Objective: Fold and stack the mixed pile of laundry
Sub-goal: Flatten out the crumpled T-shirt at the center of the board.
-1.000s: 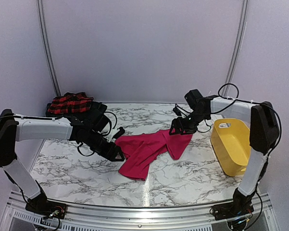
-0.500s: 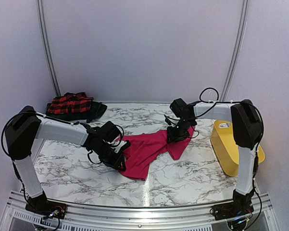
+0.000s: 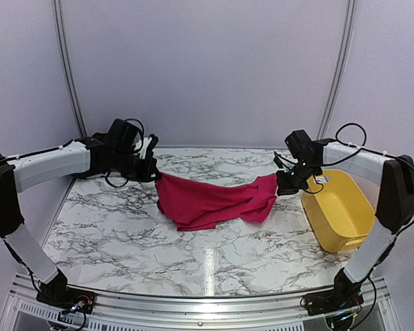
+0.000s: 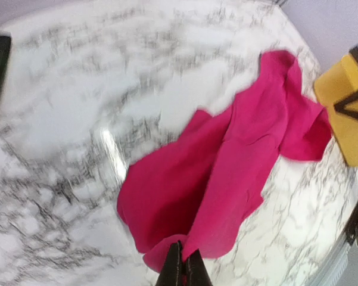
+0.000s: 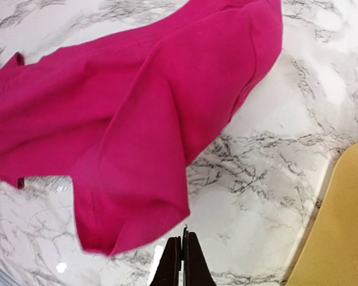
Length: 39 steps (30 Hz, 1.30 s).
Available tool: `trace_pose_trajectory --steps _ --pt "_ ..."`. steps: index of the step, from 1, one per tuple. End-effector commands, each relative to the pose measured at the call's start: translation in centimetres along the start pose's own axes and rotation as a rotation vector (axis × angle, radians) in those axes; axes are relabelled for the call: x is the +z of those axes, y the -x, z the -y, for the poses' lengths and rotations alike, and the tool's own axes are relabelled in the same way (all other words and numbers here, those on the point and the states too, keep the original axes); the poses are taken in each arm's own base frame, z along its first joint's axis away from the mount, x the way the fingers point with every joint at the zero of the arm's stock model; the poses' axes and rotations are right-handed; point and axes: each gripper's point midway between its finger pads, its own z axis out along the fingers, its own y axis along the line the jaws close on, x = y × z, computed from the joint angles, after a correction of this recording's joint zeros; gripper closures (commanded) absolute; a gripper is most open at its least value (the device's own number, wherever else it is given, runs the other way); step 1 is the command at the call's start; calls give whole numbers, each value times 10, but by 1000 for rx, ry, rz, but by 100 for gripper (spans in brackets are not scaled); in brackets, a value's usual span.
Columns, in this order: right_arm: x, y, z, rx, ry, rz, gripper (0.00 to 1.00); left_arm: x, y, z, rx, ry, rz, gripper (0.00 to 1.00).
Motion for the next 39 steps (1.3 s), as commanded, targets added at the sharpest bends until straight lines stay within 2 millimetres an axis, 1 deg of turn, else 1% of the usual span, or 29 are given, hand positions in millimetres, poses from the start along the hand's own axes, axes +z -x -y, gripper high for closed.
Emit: trace_pose_trajectory --steps 1,2,3,4,5,6,7,8,9,11,12,13,14,17,20,21,22,24,26,28,30,31,33,34,35,36,37,38,39 --pt "-13 -50 -20 -73 117 -102 100 -41 50 11 121 78 121 100" --pt "-15 -64 -19 -81 127 -133 100 -48 58 14 153 78 139 100" --pt "-18 -75 -20 -96 142 -157 91 -54 62 20 187 59 149 100" --pt "-26 -81 -23 -109 164 -159 81 -61 65 29 228 25 158 100" --pt "-35 -79 -28 -124 184 -133 66 -66 65 39 266 -18 163 100" --pt "-49 -71 -34 -142 211 -77 50 -71 64 52 311 -71 163 100" --pt "-65 -58 -42 -169 244 -1 37 -77 62 64 379 -108 168 100" --pt "-80 -37 -50 -197 268 108 25 -81 57 77 441 -139 168 100" --pt "-99 -18 -60 -224 306 207 20 -83 51 89 507 -165 166 100" --pt "-134 16 -86 -287 402 374 17 -85 41 109 601 -203 166 100" --pt "-148 28 -104 -331 457 437 16 -86 36 120 630 -246 161 100" --pt "-157 37 -121 -380 493 481 16 -88 32 130 647 -287 157 100" --pt "-162 43 -139 -431 524 508 15 -90 29 140 660 -334 155 100" --pt "-153 46 -194 -577 624 495 15 -95 21 159 710 -420 152 100" --pt "-145 39 -245 -695 723 468 14 -100 19 164 727 -450 157 100" --pt "-147 38 -260 -728 754 474 13 -101 19 165 730 -451 161 100" --pt "-145 36 -274 -756 782 473 13 -102 19 165 734 -452 163 100" --pt "-139 30 -295 -799 825 471 12 -105 18 166 742 -459 167 100" --pt "-132 28 -308 -827 854 467 12 -107 18 167 744 -465 170 100" --pt "-122 29 -315 -842 862 461 14 -108 17 167 743 -466 171 100" --pt "-115 30 -322 -853 874 451 22 -107 20 165 736 -451 174 100" --pt "-111 29 -324 -855 877 440 33 -108 22 165 733 -446 178 100" --pt "-103 32 -326 -854 859 422 64 -112 31 163 712 -428 199 100" --pt "-102 35 -325 -850 841 423 80 -114 40 160 676 -412 219 100" --pt "-103 42 -322 -837 808 433 96 -117 50 152 631 -384 243 100" --pt "-107 50 -318 -815 778 445 100 -119 61 140 573 -348 272 99" --pt "-116 62 -313 -790 754 469 100 -121 73 125 501 -296 312 86" --pt "-126 75 -307 -758 733 495 100 -121 81 104 425 -243 341 69" --pt "-141 90 -299 -726 712 538 100 -123 90 87 362 -204 392 49"
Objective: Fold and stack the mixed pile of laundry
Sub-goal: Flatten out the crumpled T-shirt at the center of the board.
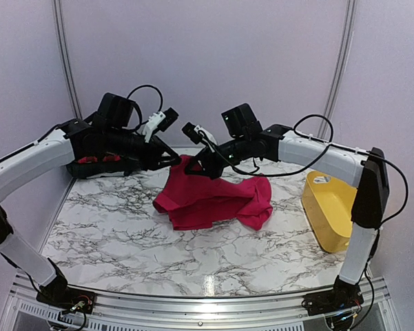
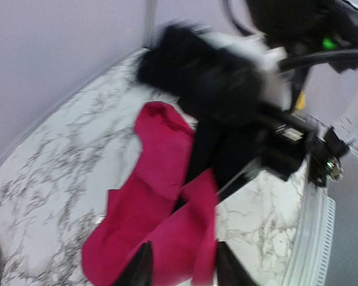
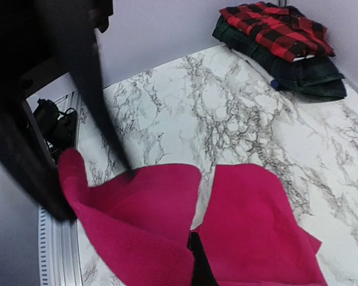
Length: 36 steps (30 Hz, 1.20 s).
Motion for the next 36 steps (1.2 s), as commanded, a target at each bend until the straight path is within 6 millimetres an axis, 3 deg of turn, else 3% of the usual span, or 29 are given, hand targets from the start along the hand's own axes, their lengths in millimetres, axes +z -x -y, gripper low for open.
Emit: trace_pose_trajectory --steps 1,5,7,9,12,15,18,23,26,33,36 --pt "-61 69 32 5 -185 156 100 -50 15 -74 -221 287 202 34" --pt "-139 118 68 50 -376 322 100 -53 -45 -122 -386 461 175 7" --pt "-181 137 84 68 -461 406 100 -43 -75 -130 -441 480 141 1" --pt "-208 150 89 76 -496 464 100 -31 -96 -131 -469 467 133 1" --pt "-229 154 96 94 -537 498 100 -17 -123 -126 -493 431 171 1" --pt "-235 146 106 114 -577 481 100 -1 -139 -120 -441 428 159 2" --pt "-238 141 108 122 -588 477 100 21 -149 -117 -352 447 90 10" --pt "-238 138 108 134 -585 473 100 53 -122 -115 -272 424 110 18" --pt "-236 138 108 136 -574 473 100 78 -104 -111 -234 406 119 17" --pt "-237 145 107 130 -562 482 100 121 -62 -124 -220 423 173 14" --pt "-237 149 107 126 -558 486 100 137 -60 -126 -199 425 164 14"
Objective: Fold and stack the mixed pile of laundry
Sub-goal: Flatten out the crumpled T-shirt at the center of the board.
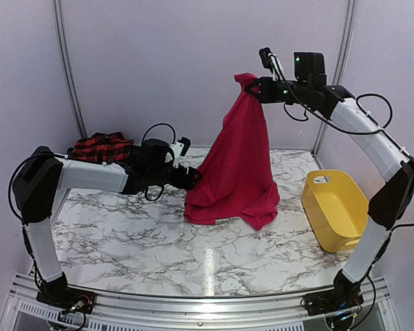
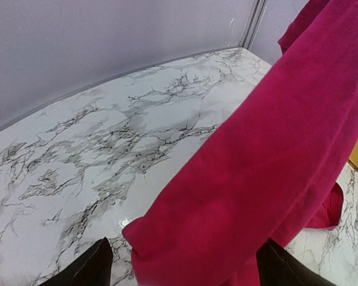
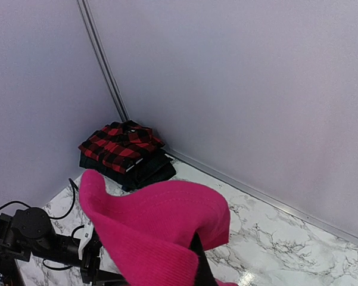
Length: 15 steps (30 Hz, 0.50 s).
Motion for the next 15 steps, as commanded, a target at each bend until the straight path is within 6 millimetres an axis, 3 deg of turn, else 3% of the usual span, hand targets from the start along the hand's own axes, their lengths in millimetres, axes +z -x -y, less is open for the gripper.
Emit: trace_pose_trajectory --steps 1,4,10,15 --pt "-8 30 -5 -15 12 69 100 19 12 0 27 35 40 14" --pt "-12 38 -6 -25 5 85 100 25 10 -24 14 162 45 18" --pt "-26 55 -4 -24 -4 123 100 30 1 -77 -35 391 5 43" --pt "-33 62 -8 -24 12 142 100 47 -7 -91 -48 374 -59 54"
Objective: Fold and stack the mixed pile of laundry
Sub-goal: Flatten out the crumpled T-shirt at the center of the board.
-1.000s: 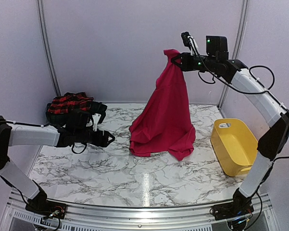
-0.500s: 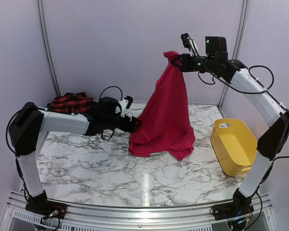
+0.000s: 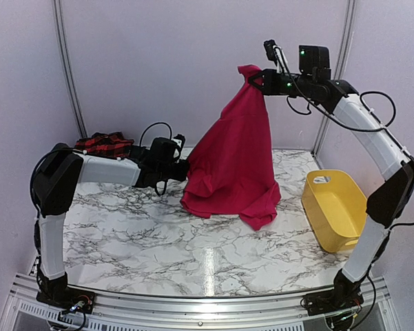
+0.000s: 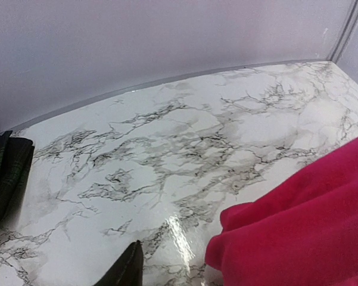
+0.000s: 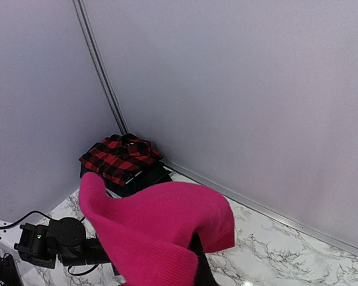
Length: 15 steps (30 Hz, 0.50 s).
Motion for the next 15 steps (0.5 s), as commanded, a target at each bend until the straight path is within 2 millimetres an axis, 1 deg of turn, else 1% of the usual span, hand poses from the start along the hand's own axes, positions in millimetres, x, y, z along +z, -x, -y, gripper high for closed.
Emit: trace_pose_trajectory --steps 1,4,5,6,7,8,9,11,12,13,14,15 --pt "-24 40 -10 -19 18 101 100 18 -8 -15 0 23 -62 57" --pt "-28 46 -10 -16 20 115 100 23 -1 -5 -20 -79 -44 75" --pt "-29 48 -9 -14 17 121 100 23 3 0 -32 -129 -35 84" --pt "-31 50 -8 -14 17 126 100 23 8 3 -39 -161 -19 95" --pt "-33 52 -8 -15 15 131 100 22 15 8 -39 -203 -5 100" --pt "-35 54 -7 -16 10 136 100 20 22 8 -31 -216 12 100" --pt "-38 58 -5 -18 2 143 100 16 32 4 -22 -206 33 100" --pt "-46 67 1 -22 -19 166 100 5 58 -11 -18 -164 87 100" --pt "-51 73 5 -26 -34 183 100 -2 74 -23 -20 -128 119 100" --pt "-58 80 8 -33 -49 202 100 -14 96 -38 -19 -85 162 100" --pt "-65 87 12 -41 -68 222 100 -32 120 -47 -3 -57 203 100" --pt "-72 94 15 -52 -85 244 100 -44 140 -53 30 -28 228 100"
